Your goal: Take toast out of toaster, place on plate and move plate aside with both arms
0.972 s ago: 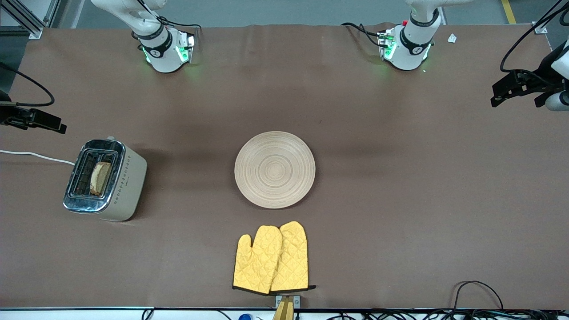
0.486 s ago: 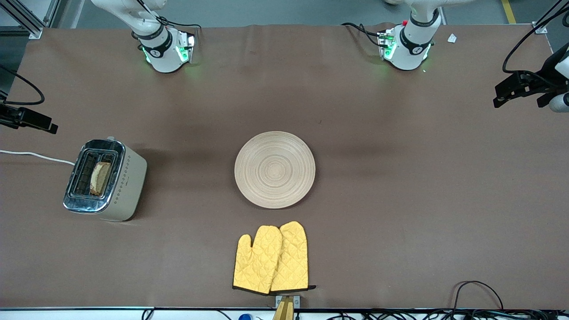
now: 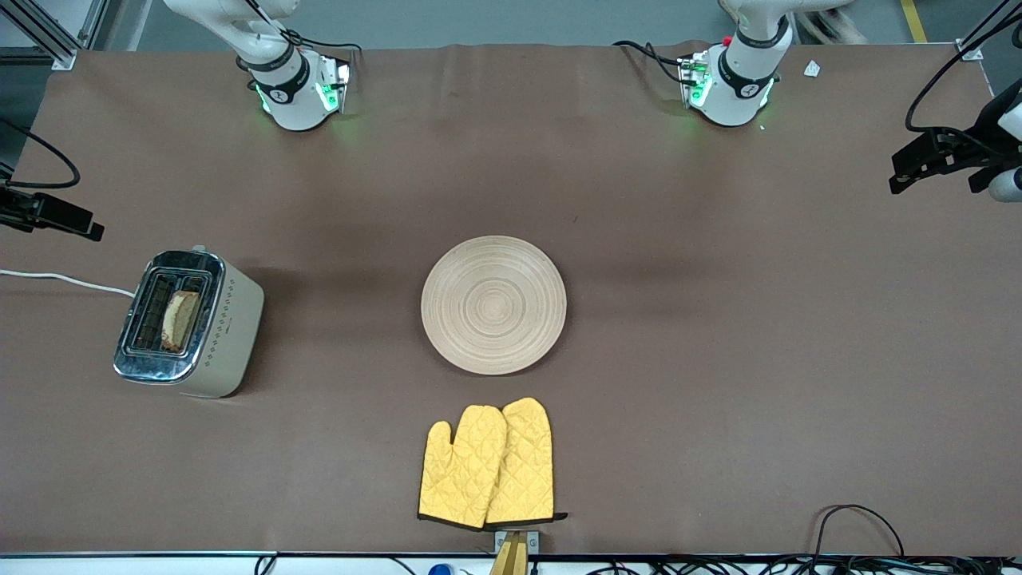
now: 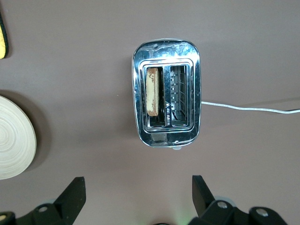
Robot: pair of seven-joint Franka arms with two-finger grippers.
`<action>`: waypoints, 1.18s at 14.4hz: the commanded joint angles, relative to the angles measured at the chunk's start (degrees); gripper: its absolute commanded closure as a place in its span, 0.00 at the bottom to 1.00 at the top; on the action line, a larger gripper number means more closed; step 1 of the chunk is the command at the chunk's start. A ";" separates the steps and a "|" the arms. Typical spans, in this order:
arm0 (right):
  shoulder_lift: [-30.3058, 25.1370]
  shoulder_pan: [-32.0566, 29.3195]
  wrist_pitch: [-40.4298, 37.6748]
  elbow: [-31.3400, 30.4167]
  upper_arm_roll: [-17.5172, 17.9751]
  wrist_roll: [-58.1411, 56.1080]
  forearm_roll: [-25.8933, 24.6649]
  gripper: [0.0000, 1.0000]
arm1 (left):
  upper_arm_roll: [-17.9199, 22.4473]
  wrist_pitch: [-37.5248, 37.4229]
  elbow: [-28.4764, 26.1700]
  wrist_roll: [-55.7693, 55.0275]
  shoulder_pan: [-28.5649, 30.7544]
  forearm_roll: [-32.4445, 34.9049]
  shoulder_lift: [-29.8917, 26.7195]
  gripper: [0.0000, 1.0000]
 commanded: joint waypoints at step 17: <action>3.37 0.16 33.46 -26.69 0.30 0.40 0.18 0.00 | -0.17 -0.91 1.23 1.54 -0.15 1.01 0.41 0.00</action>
